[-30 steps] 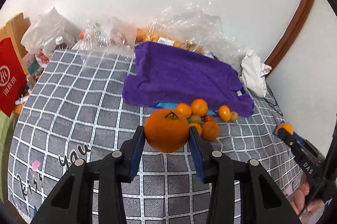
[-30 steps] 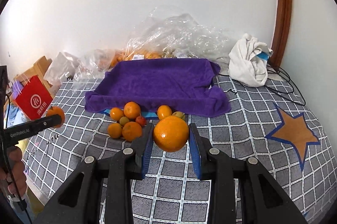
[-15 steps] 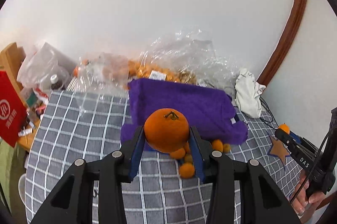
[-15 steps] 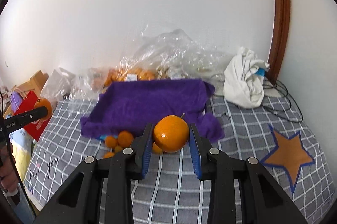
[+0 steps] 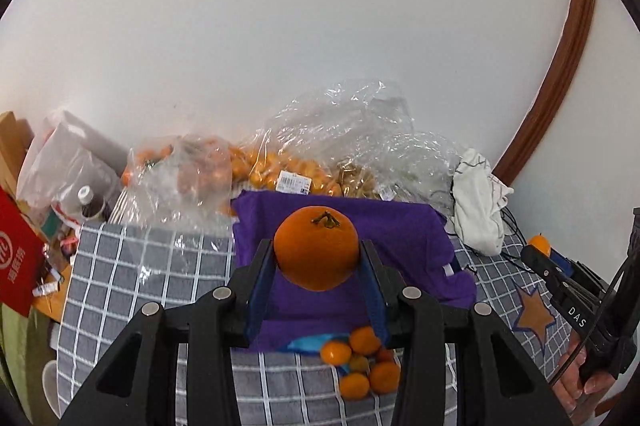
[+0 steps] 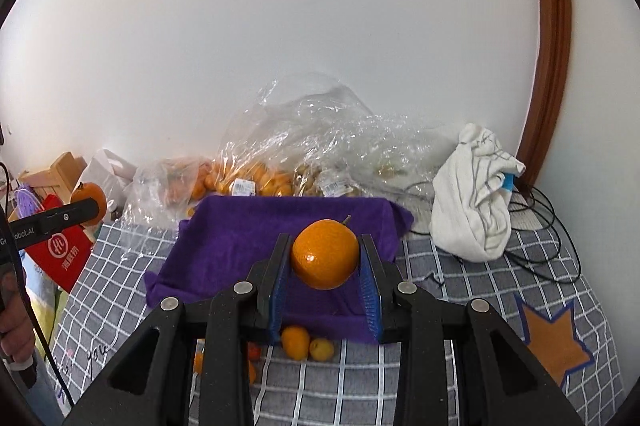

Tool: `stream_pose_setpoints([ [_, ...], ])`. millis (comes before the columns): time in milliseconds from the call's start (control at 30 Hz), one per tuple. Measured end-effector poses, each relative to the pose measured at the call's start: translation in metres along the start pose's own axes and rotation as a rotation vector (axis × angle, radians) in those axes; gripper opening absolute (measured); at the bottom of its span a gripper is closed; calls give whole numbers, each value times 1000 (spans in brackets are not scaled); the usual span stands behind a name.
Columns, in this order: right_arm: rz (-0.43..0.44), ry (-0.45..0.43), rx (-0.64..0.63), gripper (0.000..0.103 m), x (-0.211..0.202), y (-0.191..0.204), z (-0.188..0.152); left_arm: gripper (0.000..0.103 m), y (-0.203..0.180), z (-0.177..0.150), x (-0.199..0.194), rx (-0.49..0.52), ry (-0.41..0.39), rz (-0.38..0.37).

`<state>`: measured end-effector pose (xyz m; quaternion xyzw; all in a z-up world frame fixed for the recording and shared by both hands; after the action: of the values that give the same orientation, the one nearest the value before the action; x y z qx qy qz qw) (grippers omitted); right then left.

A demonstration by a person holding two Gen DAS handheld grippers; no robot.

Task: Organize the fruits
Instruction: 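Lift both held oranges and carry them over the purple towel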

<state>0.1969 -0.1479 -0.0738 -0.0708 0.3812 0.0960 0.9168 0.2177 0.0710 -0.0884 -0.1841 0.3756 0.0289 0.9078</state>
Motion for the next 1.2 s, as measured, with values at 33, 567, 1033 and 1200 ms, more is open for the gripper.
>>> stream_pose_setpoints([
  [33, -2, 3, -1, 33, 4, -1, 2, 40, -1, 3, 4, 5, 3, 0],
  [567, 13, 156, 19, 33, 118, -11, -31, 40, 23, -11, 107, 20, 162, 66],
  [1033, 54, 290, -15, 33, 173, 4, -80, 40, 35, -38, 161, 47, 243, 144],
  [1200, 62, 319, -29, 33, 181, 5, -88, 40, 34, -48, 173, 55, 277, 147],
])
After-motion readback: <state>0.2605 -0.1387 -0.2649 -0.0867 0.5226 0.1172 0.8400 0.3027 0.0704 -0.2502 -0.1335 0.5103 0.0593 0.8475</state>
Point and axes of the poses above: each gripper's, at about its wrist camera, not at the fingertips, and x roughly the way its jaws point, y to its left, z to its top, the point moved 9 cm from there along x, roughly the way its jaws point, and after that the axes turned 11 degrees about -x, right-handed, at the moved point
